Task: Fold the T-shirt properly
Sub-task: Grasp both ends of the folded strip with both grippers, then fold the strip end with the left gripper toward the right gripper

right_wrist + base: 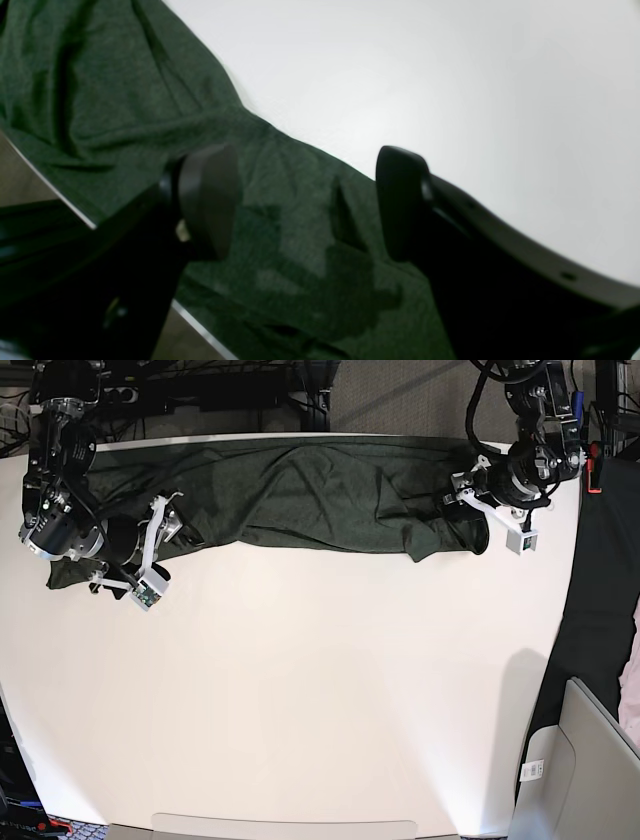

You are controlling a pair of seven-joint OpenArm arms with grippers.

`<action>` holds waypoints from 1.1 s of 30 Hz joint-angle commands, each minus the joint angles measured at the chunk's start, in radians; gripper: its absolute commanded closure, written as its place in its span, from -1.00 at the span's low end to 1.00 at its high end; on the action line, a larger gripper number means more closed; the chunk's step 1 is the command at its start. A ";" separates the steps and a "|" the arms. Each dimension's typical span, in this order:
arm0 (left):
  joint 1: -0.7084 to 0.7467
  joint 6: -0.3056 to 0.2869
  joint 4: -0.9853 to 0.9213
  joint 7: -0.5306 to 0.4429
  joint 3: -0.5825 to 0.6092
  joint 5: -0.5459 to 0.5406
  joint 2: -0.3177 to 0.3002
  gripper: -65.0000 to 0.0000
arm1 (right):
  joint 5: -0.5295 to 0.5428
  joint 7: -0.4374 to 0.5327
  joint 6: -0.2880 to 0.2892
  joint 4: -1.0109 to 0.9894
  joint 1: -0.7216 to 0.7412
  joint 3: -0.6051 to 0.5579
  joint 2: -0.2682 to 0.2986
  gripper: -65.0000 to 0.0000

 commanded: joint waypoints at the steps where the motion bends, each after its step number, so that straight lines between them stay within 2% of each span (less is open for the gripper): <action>1: 0.007 0.001 -0.005 0.038 0.010 -0.011 0.011 -0.09 | 0.012 0.015 0.002 0.017 0.016 0.010 0.013 -0.32; 5: 0.007 -0.001 -0.010 0.038 0.010 -0.011 0.040 0.12 | 0.012 0.015 0.002 0.017 0.016 0.010 0.013 -0.32; 8: 0.007 -0.001 -0.010 0.038 0.010 -0.011 0.049 0.37 | 0.012 0.015 0.002 0.017 0.008 0.010 0.016 -0.32; 15: -0.026 0.001 -0.010 0.035 0.001 -0.011 0.046 1.00 | 0.008 0.015 0.002 0.017 -0.012 0.010 0.096 -0.32; 17: -0.053 0.001 -0.010 0.035 -0.011 -0.009 0.045 1.00 | 0.006 0.015 0.002 0.017 -0.024 0.010 0.116 -0.20; 19: -0.073 0.001 -0.010 0.035 -0.045 -0.009 0.045 1.00 | 0.006 0.015 0.002 0.017 -0.032 0.010 0.136 0.04; 24: -0.150 0.001 -0.010 0.037 -0.088 -0.004 0.043 1.00 | -0.015 0.017 0.002 0.013 -0.061 0.010 0.154 0.95; 25: -0.164 0.001 -0.010 0.038 -0.097 -0.004 0.043 1.00 | -0.046 0.017 0.002 0.013 -0.063 0.010 0.154 1.00; 27: -0.191 0.001 -0.010 0.040 -0.112 -0.003 0.043 1.00 | -0.123 0.017 0.002 0.013 -0.075 0.010 0.150 0.98; 30: -0.230 0.002 -0.027 0.041 -0.117 -0.003 0.037 1.00 | -0.246 0.017 0.002 0.013 -0.081 0.010 0.104 0.97; 33: -0.260 0.002 -0.063 0.041 -0.117 -0.003 0.015 1.00 | -0.318 0.017 0.002 0.013 -0.083 0.010 0.056 0.97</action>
